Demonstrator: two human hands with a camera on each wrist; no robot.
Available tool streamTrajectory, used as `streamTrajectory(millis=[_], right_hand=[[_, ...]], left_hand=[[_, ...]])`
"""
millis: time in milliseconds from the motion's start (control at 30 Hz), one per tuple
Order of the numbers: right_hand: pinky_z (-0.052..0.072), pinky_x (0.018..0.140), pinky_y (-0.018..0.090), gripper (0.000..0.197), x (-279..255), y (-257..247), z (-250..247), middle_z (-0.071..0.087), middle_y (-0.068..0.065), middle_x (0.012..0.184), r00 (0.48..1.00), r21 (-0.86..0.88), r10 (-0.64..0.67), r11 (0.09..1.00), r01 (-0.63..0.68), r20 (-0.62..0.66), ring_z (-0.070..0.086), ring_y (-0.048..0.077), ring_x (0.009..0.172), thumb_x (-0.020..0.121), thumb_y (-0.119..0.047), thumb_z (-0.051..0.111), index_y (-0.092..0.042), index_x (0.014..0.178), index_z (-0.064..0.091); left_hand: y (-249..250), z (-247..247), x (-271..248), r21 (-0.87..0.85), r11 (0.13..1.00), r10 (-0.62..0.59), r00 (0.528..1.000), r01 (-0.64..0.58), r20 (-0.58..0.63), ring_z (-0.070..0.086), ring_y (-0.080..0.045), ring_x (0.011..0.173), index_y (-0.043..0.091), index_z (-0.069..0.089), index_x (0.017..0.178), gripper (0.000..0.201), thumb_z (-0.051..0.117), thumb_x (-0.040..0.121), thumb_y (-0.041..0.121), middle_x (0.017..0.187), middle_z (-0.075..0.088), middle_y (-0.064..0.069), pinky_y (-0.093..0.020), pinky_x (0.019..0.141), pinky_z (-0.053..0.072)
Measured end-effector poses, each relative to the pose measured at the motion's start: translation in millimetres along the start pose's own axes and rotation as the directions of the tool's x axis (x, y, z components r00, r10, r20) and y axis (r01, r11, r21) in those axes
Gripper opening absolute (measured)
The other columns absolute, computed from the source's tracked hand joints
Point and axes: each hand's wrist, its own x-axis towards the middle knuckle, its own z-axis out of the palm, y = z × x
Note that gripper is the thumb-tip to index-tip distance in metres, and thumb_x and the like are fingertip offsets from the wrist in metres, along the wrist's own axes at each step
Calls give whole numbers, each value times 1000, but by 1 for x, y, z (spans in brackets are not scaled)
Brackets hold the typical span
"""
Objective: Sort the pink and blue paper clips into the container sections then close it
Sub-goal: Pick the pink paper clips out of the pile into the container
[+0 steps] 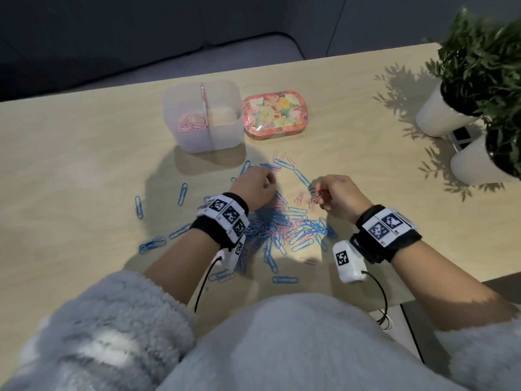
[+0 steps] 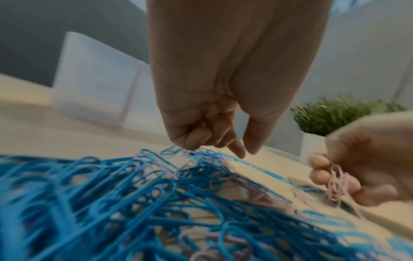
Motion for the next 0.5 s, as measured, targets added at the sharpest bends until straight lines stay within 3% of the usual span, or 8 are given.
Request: streamTrajectory(millis=[67,133,233,333,433,500], right_hand=[[26,40,17,34,0,4,0,48,0,42,1000,-27,-9,1000,9,-25,35,18,42,88,-4,43,-11,54,47],[38,49,25,26,-1,11,-1,49,-4,44,989,-237,-146,961,144,8,40,18,46,80,-16,64,-15,58,50],[42,64,29,16,-8,12,3,51,2,62,948,-577,-247,752,317,199,48,15,55,75,-10,71,-17,85,61],[38,77,27,31,-7,11,4,55,5,83,883,-748,-344,481,457,318,49,17,79,77,-4,66,-10,107,65],[36,73,28,15,-9,9,1,59,11,88,834,-775,-377,344,530,404,56,25,84,79,-5,63,-7,93,67],[37,71,30,3,-9,8,0,53,6,82,823,-778,-369,310,547,431,56,30,83,79,-5,61,-5,81,63]], left_hand=[[7,6,5,105,992,68,996,-74,52,54,-21,80,10,59,97,18,54,88,25,82,52,1,-26,70,38],[11,10,7,172,978,99,988,-119,122,57,-22,88,13,58,98,21,58,87,30,93,55,-1,-29,75,42],[13,12,5,275,945,132,975,-178,176,57,-26,96,13,59,99,18,57,88,27,108,54,-8,-37,85,46],[11,10,3,282,937,162,972,-206,171,56,-29,101,7,61,101,17,52,90,17,112,54,-12,-39,87,45],[6,5,4,225,955,159,976,-191,150,56,-29,102,4,60,100,17,53,90,16,112,57,-13,-39,90,45],[2,2,6,232,948,179,967,-219,179,56,-27,101,7,60,101,17,56,89,19,111,57,-11,-38,87,44]])
